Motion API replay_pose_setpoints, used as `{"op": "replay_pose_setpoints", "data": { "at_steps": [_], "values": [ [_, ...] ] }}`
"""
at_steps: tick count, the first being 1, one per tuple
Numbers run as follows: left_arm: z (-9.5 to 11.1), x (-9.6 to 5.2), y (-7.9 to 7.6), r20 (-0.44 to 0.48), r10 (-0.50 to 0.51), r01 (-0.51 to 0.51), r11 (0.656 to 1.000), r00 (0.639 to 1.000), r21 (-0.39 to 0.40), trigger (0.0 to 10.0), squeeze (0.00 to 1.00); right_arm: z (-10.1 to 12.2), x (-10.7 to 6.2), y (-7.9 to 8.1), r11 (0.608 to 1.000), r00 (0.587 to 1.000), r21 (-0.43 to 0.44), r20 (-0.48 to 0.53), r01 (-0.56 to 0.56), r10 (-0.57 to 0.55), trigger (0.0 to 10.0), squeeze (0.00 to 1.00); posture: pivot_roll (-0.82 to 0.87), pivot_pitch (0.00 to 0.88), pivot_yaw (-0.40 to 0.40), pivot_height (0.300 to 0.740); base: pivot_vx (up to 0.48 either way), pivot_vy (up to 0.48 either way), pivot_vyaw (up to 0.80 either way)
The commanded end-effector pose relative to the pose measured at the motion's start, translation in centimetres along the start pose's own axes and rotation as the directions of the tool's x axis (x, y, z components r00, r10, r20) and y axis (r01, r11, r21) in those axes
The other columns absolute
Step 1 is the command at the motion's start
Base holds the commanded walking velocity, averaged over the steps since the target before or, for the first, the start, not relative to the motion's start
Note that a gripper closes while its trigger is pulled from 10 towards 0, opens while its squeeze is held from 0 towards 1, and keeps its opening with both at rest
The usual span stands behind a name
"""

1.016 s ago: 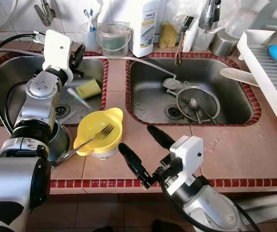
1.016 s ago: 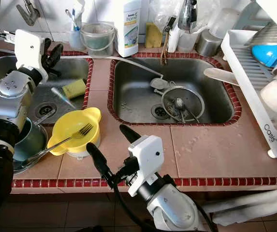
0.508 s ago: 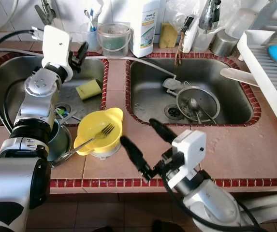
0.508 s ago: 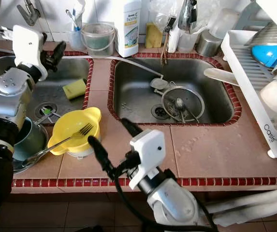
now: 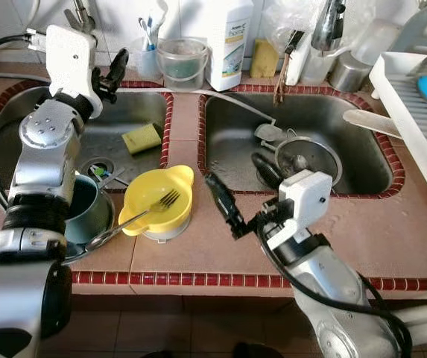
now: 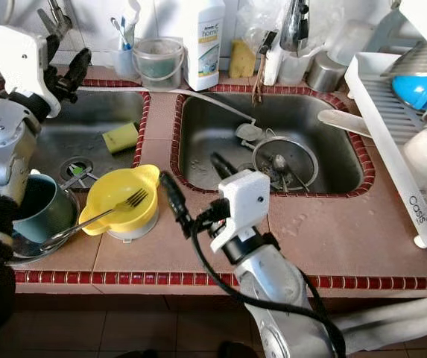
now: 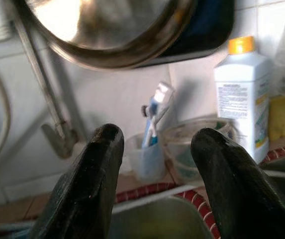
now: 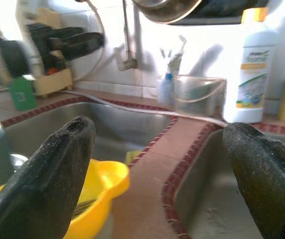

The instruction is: Kitchen organization

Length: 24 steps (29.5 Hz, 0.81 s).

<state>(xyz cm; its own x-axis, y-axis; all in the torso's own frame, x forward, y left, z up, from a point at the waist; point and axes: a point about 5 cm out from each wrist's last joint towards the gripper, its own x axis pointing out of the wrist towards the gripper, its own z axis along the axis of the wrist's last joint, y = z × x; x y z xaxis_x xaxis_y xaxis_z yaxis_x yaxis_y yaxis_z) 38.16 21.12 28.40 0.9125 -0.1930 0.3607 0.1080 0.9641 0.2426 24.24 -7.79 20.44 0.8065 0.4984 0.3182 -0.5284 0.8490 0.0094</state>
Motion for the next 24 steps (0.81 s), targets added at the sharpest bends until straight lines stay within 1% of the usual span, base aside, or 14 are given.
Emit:
{"op": "replay_pose_setpoints", "data": {
  "at_steps": [1,2,3,4,7,9,10,11,12,13,15,16,20,24],
  "values": [
    [0.0,-0.5,-0.3,0.006,0.024,-0.024,0.998,1.000,-0.058,10.0,0.00,-0.2,0.3,-1.0,0.998,0.998,-0.033,0.007,0.056,-0.056,10.0,0.00,-0.18,0.084,-0.013,0.740,0.000,0.000,0.00],
    [-0.2,-1.1,-1.0,0.016,0.023,-0.022,0.996,1.000,-0.082,10.0,0.00,-0.4,0.6,-2.0,0.990,0.993,-0.073,0.012,0.117,-0.117,10.0,0.00,-0.18,0.079,-0.012,0.740,0.000,0.000,0.00],
    [-0.2,-1.1,-1.0,0.016,0.023,-0.022,0.996,1.000,-0.082,10.0,0.00,-0.4,0.6,-2.0,0.990,0.993,-0.073,0.012,0.117,-0.117,10.0,0.00,-0.18,0.079,-0.012,0.740,0.000,0.000,0.00],
    [-0.4,-1.6,-1.6,0.013,0.030,-0.029,0.995,0.999,-0.093,10.0,0.00,-0.3,0.9,-3.0,0.982,0.985,-0.086,0.025,0.171,-0.169,10.0,0.00,-0.18,0.075,-0.013,0.740,0.000,0.000,0.00],
    [-0.9,-2.2,-2.0,-0.012,0.035,-0.037,0.993,0.999,-0.115,10.0,0.00,-0.3,1.4,-4.4,0.961,0.968,-0.122,0.043,0.249,-0.246,10.0,0.00,-0.18,0.065,-0.007,0.740,0.000,0.000,0.00],
    [-1.0,-2.4,-2.2,-0.022,0.048,-0.050,0.990,0.999,-0.135,10.0,0.00,-0.2,1.6,-4.9,0.952,0.962,-0.138,0.052,0.274,-0.269,10.0,0.00,-0.18,0.059,-0.005,0.740,0.000,0.000,0.00],
    [-1.1,-2.5,-2.4,-0.023,0.044,-0.047,0.989,0.999,-0.143,10.0,0.00,-0.2,1.6,-5.3,0.944,0.956,-0.152,0.056,0.293,-0.288,10.0,0.00,-0.18,0.056,-0.003,0.740,0.000,0.000,0.00],
    [-1.2,-2.9,-3.0,-0.016,0.035,-0.037,0.989,0.999,-0.141,10.0,0.00,-0.2,1.7,-6.2,0.923,0.940,-0.174,0.064,0.342,-0.336,10.0,0.00,-0.18,0.050,-0.001,0.740,0.000,0.000,0.00],
    [-1.2,-2.9,-3.0,-0.016,0.035,-0.037,0.989,0.999,-0.141,10.0,0.00,-0.2,1.7,-6.2,0.923,0.940,-0.174,0.064,0.342,-0.336,10.0,0.00,-0.18,0.050,-0.001,0.740,0.000,0.000,0.00],
    [-1.1,-3.1,-3.3,-0.010,0.043,-0.044,0.986,0.999,-0.158,10.0,0.00,-0.2,1.7,-6.7,0.911,0.929,-0.181,0.074,0.371,-0.364,10.0,0.00,-0.18,0.047,-0.001,0.740,0.000,0.000,0.00],
    [-1.0,-3.2,-3.5,-0.016,0.070,-0.072,0.980,0.997,-0.186,10.0,0.00,-0.2,1.8,-7.2,0.893,0.915,-0.197,0.088,0.404,-0.395,10.0,0.00,-0.18,0.040,0.004,0.740,0.000,0.000,0.00],
    [-1.0,-3.2,-3.5,-0.016,0.070,-0.072,0.980,0.997,-0.186,10.0,0.00,-0.2,1.8,-7.2,0.893,0.915,-0.197,0.088,0.404,-0.395,10.0,0.00,-0.18,0.040,0.004,0.740,0.000,0.000,0.00],
    [-1.0,-3.8,-4.3,-0.016,0.084,-0.086,0.975,0.996,-0.207,10.0,0.00,-0.5,2.0,-7.9,0.854,0.881,-0.217,0.102,0.473,-0.462,10.0,0.00,-0.19,0.025,0.004,0.740,0.000,0.000,0.00],
    [-1.2,-4.3,-4.6,0.000,0.092,-0.089,0.968,0.996,-0.233,10.0,0.00,-0.8,2.1,-7.8,0.850,0.878,-0.219,0.103,0.479,-0.468,10.0,0.00,-0.20,0.011,0.004,0.740,0.000,0.000,0.00]
  ]
}}
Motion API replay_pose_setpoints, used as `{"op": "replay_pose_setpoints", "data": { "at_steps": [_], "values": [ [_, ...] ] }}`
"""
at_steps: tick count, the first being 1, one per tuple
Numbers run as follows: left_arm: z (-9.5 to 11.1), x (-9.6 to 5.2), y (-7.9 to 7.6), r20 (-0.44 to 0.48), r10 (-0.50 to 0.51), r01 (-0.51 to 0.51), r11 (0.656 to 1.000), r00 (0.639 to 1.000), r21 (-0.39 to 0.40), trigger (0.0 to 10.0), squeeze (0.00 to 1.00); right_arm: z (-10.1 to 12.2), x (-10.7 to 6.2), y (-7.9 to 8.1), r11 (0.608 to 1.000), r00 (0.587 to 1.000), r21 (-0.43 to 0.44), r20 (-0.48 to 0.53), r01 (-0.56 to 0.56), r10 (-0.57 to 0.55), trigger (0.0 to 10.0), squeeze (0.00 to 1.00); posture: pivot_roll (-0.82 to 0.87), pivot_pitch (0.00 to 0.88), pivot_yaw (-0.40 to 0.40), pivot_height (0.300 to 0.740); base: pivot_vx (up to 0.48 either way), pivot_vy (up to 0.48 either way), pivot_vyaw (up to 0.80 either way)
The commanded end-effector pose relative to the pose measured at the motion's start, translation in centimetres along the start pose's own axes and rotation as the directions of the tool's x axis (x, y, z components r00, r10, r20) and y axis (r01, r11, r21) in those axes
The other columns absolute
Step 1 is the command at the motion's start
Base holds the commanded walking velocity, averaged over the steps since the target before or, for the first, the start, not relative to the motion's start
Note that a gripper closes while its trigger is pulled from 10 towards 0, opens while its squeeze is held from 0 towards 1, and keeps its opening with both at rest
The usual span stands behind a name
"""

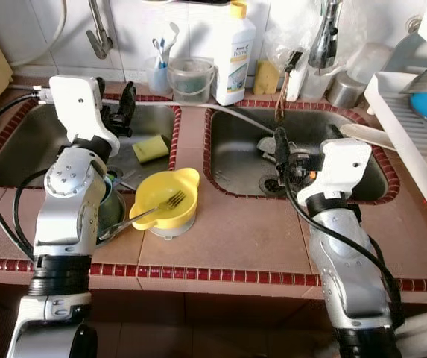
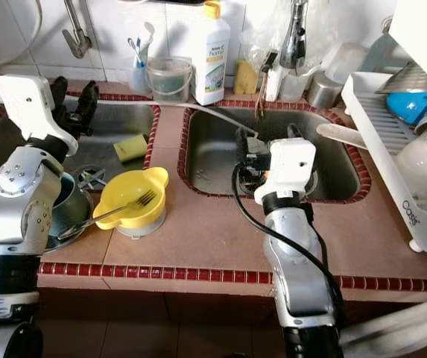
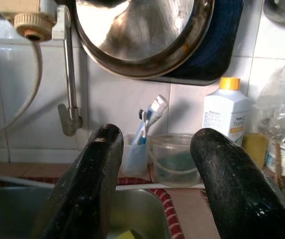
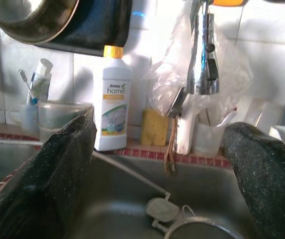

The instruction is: Kitchen organization

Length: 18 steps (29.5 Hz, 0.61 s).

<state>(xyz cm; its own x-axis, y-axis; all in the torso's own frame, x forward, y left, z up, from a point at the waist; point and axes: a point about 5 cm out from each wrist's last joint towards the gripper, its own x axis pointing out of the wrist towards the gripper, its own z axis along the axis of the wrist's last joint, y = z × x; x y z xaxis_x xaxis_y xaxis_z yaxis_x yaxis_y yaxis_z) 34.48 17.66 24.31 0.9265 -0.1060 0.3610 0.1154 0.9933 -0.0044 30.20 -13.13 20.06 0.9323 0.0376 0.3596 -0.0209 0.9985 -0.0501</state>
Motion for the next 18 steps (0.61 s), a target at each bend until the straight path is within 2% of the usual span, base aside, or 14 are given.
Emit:
{"op": "replay_pose_setpoints", "data": {
  "at_steps": [1,2,5,18],
  "values": [
    [0.2,-0.3,0.0,0.022,-0.002,0.002,1.000,1.000,0.006,10.0,0.00,0.1,0.2,0.0,1.000,1.000,-0.002,0.013,0.015,-0.015,10.0,0.00,-0.20,0.007,0.008,0.740,0.000,0.000,0.00],
    [-0.8,-0.8,-0.5,-0.002,-0.042,0.042,0.999,0.999,0.003,10.0,0.00,0.1,0.2,0.1,1.000,1.000,-0.003,0.016,0.007,-0.007,10.0,0.00,-0.20,0.000,0.010,0.740,0.000,0.000,0.00],
    [-1.4,-1.1,-0.9,-0.019,-0.057,0.057,0.998,0.998,0.008,10.0,0.00,0.1,0.4,0.3,1.000,1.000,-0.005,0.026,0.006,-0.005,10.0,0.00,-0.21,0.000,0.019,0.740,0.000,0.000,0.00],
    [-1.3,-0.9,-0.9,-0.014,-0.079,0.080,0.997,0.997,0.013,10.0,0.00,-0.2,0.3,0.5,1.000,1.000,-0.005,0.029,0.001,-0.001,10.0,0.00,-0.22,0.000,0.031,0.740,0.000,0.000,0.00]
  ]
}}
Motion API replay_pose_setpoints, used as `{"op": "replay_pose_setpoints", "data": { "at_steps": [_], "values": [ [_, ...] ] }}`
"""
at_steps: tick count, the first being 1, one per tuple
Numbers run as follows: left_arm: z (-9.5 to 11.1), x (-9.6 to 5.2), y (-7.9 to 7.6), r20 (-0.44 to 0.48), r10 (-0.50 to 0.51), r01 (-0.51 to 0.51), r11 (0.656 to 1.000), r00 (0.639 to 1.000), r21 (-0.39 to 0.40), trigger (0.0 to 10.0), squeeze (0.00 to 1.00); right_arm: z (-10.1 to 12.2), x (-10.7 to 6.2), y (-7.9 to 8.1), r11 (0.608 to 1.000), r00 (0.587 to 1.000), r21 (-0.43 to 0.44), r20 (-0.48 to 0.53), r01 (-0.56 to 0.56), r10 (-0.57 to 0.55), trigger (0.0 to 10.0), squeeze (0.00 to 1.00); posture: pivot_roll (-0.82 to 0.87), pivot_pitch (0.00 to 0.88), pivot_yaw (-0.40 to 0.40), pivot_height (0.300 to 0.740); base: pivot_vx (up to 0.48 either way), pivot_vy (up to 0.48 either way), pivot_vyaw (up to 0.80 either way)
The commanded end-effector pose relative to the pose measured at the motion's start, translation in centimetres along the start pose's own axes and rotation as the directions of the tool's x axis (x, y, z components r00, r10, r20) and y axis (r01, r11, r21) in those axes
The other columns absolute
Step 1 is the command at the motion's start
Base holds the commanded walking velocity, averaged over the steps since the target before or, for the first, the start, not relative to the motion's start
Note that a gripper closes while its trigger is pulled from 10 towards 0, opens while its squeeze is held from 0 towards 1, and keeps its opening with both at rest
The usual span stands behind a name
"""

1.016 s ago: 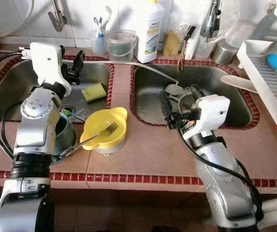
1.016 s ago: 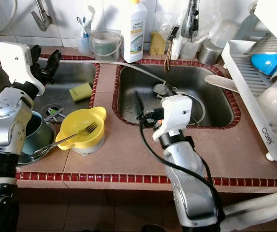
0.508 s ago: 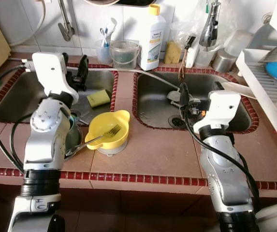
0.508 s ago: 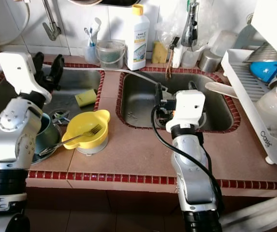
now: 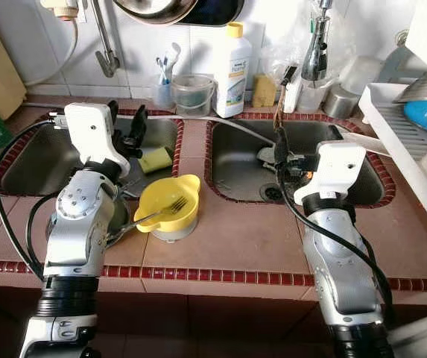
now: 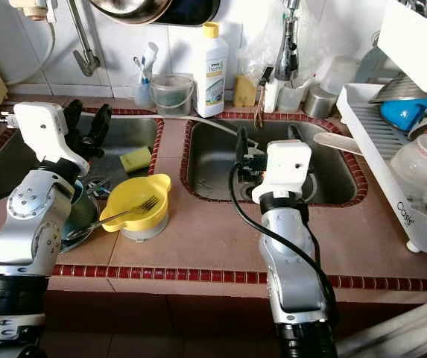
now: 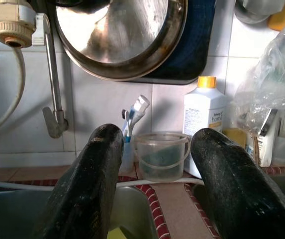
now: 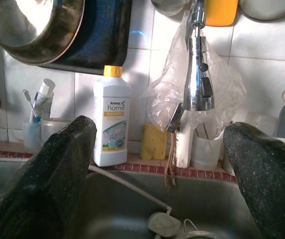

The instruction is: Kitchen organization

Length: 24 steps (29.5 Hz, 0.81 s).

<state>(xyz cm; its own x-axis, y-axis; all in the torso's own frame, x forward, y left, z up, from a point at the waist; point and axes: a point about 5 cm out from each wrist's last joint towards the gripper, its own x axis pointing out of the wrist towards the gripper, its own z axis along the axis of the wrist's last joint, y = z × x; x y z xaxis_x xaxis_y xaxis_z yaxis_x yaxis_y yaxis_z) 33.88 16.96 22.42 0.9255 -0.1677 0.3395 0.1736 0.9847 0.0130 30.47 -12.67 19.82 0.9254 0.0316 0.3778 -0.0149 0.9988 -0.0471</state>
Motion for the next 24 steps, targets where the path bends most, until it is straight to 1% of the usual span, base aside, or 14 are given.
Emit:
{"op": "replay_pose_setpoints", "data": {
  "at_steps": [1,7,10,13,14,15,17,19,24],
  "values": [
    [0.7,0.3,-0.2,0.020,-0.027,0.026,0.999,0.999,0.020,10.0,0.00,0.2,0.2,0.0,1.000,1.000,-0.012,0.014,-0.008,0.008,10.0,0.00,-0.22,0.000,0.032,0.740,0.000,0.000,0.00],
    [1.1,-0.1,0.0,0.025,-0.021,0.020,0.998,0.999,0.058,10.0,0.00,0.1,0.1,-0.2,1.000,1.000,-0.022,0.015,0.000,0.000,10.0,0.00,-0.21,0.004,0.033,0.740,0.000,0.000,0.00],
    [1.3,-0.2,0.3,0.019,-0.035,0.033,0.995,0.999,0.092,10.0,0.00,0.0,0.0,-0.3,1.000,1.000,-0.027,0.013,0.002,-0.002,10.0,0.00,-0.21,0.007,0.032,0.740,0.000,0.000,0.00],
    [1.7,-0.2,1.3,0.023,-0.022,0.020,0.995,0.999,0.100,10.0,0.00,0.0,0.0,-0.4,0.999,1.000,-0.032,0.010,0.000,0.000,10.0,0.00,-0.21,0.012,0.028,0.740,0.000,0.000,0.00],
    [1.7,-0.2,1.3,0.023,-0.022,0.020,0.995,0.999,0.100,10.0,0.00,0.0,0.0,-0.4,0.999,1.000,-0.032,0.010,0.000,0.000,10.0,0.00,-0.21,0.012,0.028,0.740,0.000,0.000,0.00],
    [1.9,-0.3,2.2,0.006,-0.009,0.008,0.992,1.000,0.129,10.0,0.00,-0.1,0.0,-0.5,0.999,1.000,-0.036,0.007,-0.003,0.003,10.0,0.00,-0.21,0.016,0.026,0.740,0.000,0.000,0.00],
    [2.0,-0.6,3.1,-0.009,0.003,-0.001,0.988,1.000,0.157,10.0,0.00,-0.1,0.0,-0.6,0.999,1.000,-0.043,0.003,-0.006,0.006,10.0,0.00,-0.21,0.020,0.025,0.740,0.000,0.000,0.00],
    [2.1,-0.8,3.4,-0.013,0.016,-0.014,0.989,1.000,0.151,10.0,0.00,-0.1,0.0,-0.7,0.999,1.000,-0.044,0.002,-0.006,0.007,10.0,0.00,-0.20,0.026,0.023,0.740,0.000,0.000,0.00],
    [1.9,-1.1,3.7,-0.012,0.045,-0.043,0.989,0.999,0.145,10.0,0.00,-0.2,0.0,-0.8,0.999,1.000,-0.045,-0.002,-0.006,0.005,10.0,0.00,-0.19,0.033,0.015,0.740,0.000,0.000,0.00]
  ]
}}
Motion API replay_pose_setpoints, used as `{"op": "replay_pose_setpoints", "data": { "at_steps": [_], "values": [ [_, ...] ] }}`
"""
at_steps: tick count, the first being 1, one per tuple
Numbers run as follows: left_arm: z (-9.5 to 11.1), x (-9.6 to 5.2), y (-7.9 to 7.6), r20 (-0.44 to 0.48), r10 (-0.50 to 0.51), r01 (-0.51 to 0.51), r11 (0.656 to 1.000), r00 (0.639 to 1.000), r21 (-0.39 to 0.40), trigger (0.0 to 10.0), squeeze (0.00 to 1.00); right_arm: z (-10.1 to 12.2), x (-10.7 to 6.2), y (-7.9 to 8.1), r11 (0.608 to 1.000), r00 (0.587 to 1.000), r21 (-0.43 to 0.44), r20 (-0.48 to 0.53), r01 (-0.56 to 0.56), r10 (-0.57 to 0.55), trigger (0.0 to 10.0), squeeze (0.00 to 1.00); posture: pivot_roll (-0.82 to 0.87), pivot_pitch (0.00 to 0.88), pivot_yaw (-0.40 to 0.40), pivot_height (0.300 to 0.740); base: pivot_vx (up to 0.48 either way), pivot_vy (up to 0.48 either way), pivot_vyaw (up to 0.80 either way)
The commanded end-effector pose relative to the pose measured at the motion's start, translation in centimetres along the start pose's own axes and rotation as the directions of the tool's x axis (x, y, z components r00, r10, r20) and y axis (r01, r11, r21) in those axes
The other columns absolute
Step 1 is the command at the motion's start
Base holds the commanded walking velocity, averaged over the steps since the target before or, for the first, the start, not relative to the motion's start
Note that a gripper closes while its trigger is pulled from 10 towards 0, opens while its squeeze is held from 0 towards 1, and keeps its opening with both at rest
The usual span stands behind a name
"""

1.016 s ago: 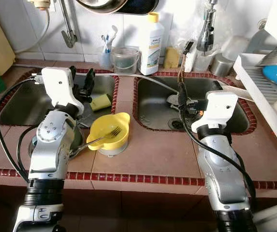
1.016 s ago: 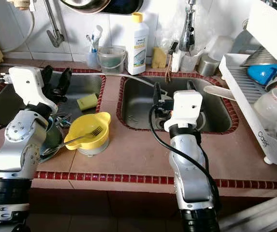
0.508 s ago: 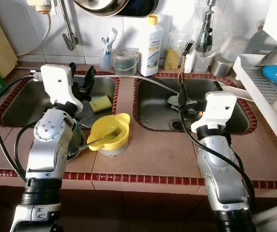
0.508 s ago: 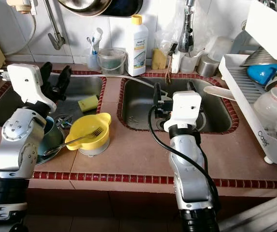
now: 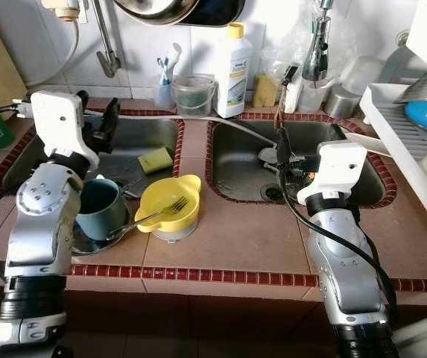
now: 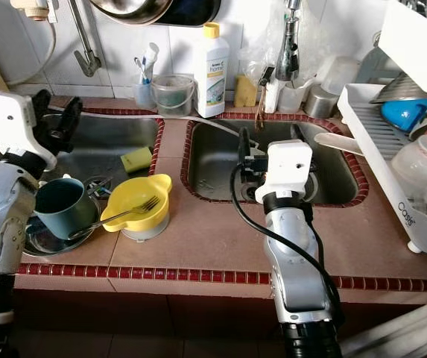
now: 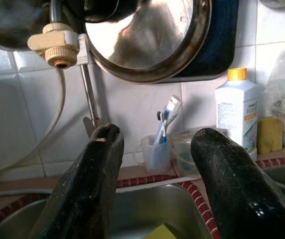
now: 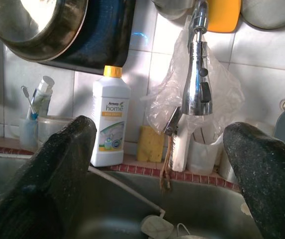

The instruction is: Kitchen organization

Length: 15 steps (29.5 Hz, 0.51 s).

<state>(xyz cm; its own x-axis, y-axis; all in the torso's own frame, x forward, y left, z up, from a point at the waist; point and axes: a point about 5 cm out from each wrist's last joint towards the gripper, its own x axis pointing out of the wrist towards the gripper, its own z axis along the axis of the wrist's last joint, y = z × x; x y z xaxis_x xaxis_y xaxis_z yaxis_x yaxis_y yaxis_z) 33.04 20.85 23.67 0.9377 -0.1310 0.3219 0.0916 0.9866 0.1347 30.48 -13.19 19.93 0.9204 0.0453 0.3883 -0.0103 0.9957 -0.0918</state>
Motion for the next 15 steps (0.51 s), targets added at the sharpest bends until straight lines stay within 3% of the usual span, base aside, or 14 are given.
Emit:
{"op": "replay_pose_setpoints", "data": {
  "at_steps": [1,4,6,11,15],
  "values": [
    [0.3,-0.1,0.1,0.006,0.008,-0.008,1.000,1.000,0.002,10.0,0.00,-0.3,0.0,-0.3,1.000,1.000,-0.002,-0.014,0.007,-0.007,10.0,0.00,-0.19,0.033,0.015,0.740,0.000,0.000,0.00],
    [-0.7,-0.6,-1.3,-0.004,0.038,-0.038,0.997,0.999,-0.071,10.0,0.00,-0.4,-0.2,0.2,1.000,1.000,-0.002,-0.020,-0.017,0.017,10.0,0.00,-0.19,0.033,0.003,0.740,0.000,0.000,0.00],
    [-0.7,-0.6,-1.3,-0.004,0.038,-0.038,0.997,0.999,-0.071,10.0,0.00,-0.4,-0.2,0.2,1.000,1.000,-0.002,-0.020,-0.017,0.017,10.0,0.00,-0.19,0.033,0.003,0.740,0.000,0.000,0.00],
    [-2.4,-1.7,-4.0,-0.024,0.017,-0.021,0.986,1.000,-0.163,10.0,0.00,-0.6,-0.6,0.8,0.998,0.998,-0.009,-0.030,-0.055,0.055,10.0,0.00,-0.19,0.026,-0.005,0.740,0.000,0.000,0.00],
    [-2.8,-1.9,-4.5,-0.026,0.013,-0.018,0.982,1.000,-0.189,10.0,0.00,-0.7,-0.7,1.0,0.998,0.998,-0.002,-0.032,-0.062,0.062,10.0,0.00,-0.20,0.016,-0.007,0.740,0.000,0.000,0.00]
  ]
}}
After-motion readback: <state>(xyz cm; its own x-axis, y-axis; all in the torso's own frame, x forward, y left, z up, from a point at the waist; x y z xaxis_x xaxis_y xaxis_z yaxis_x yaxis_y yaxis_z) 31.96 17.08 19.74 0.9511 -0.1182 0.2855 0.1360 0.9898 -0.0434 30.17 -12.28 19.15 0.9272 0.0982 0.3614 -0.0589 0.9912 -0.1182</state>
